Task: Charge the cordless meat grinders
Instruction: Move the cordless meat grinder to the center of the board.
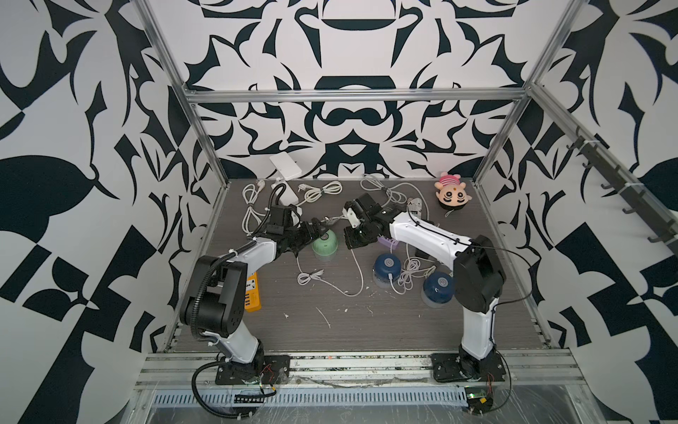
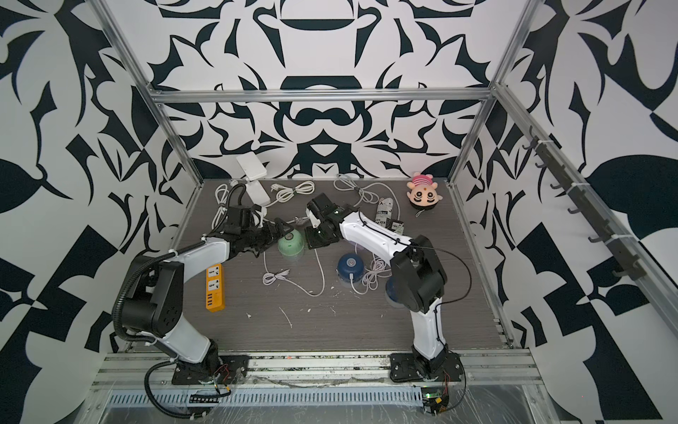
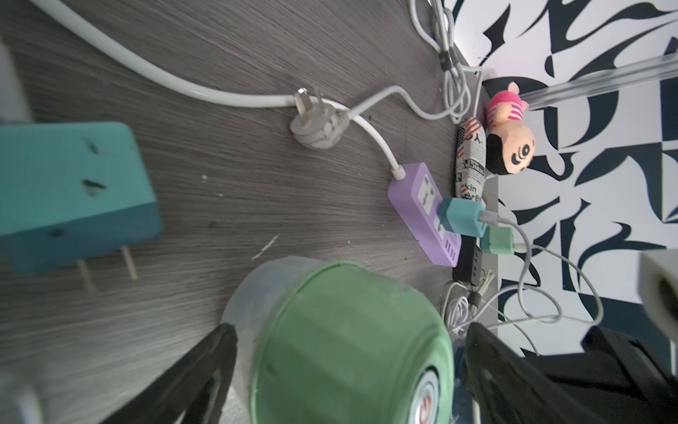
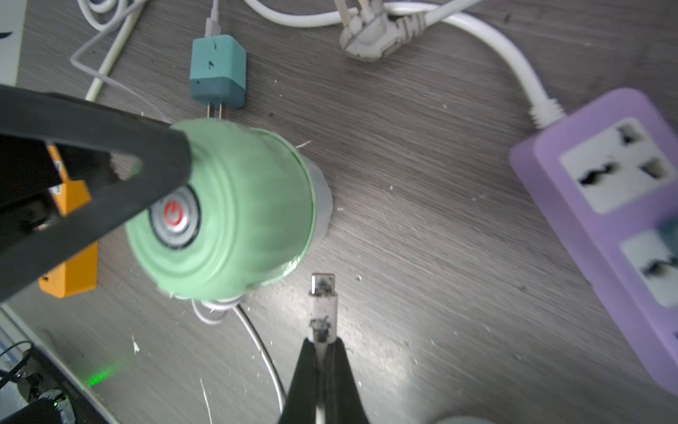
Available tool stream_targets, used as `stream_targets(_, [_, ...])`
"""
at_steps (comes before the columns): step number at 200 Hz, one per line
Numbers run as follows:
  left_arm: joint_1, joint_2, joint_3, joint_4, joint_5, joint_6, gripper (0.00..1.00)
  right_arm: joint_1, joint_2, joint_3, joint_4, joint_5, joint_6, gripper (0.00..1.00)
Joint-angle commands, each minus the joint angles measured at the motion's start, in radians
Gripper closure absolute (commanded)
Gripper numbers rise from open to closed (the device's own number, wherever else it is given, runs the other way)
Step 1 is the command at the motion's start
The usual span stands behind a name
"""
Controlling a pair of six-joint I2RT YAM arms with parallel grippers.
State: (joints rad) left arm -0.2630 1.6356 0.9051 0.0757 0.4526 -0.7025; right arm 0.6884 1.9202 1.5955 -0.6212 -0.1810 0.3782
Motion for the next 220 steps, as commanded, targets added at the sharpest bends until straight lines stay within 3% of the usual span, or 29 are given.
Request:
stream_targets(1, [-0.037, -0.044, -0.046, 0.057, 0.033, -0.038, 0.01, -0.008, -0.07, -0.045, 0.018, 0.034, -0.004, 1.0])
stream_targets(56, [-0.152, -0.142, -0.138, 0.104, -0.029, -0.1, 0.01, -0.047, -0.117, -0.101, 0.025, 0.039, -0.012, 1.0])
stream_targets(106, [-0.159, -0.256, -0.159, -0.033, -0.165, -0.046, 0.0, -0.056, -0.118, -0.102, 0.021, 0.037, -0.025, 1.0])
stream_targets(121, [-0.157, -0.25, -0.147, -0.063, -0.137, -0.009, 0.0, -0.058, -0.112, -0.096, 0.021, 0.038, -0.028, 1.0])
stream_targets(142, [-0.163, -0.242, -0.15, -0.063, -0.109, 0.058, 0.19, -0.062, -0.101, -0.084, 0.02, 0.036, -0.028, 1.0])
stream_targets(173, [-0.193, -0.319, -0.243, -0.005, -0.229, 0.155, 0.16, -0.064, -0.09, -0.069, 0.018, 0.031, -0.035, 1.0])
stream_targets(220, [-0.381, -0.287, -0.34, 0.159, -0.399, 0.36, 0.16, -0.079, -0.033, -0.003, -0.002, 0.008, -0.049, 1.0])
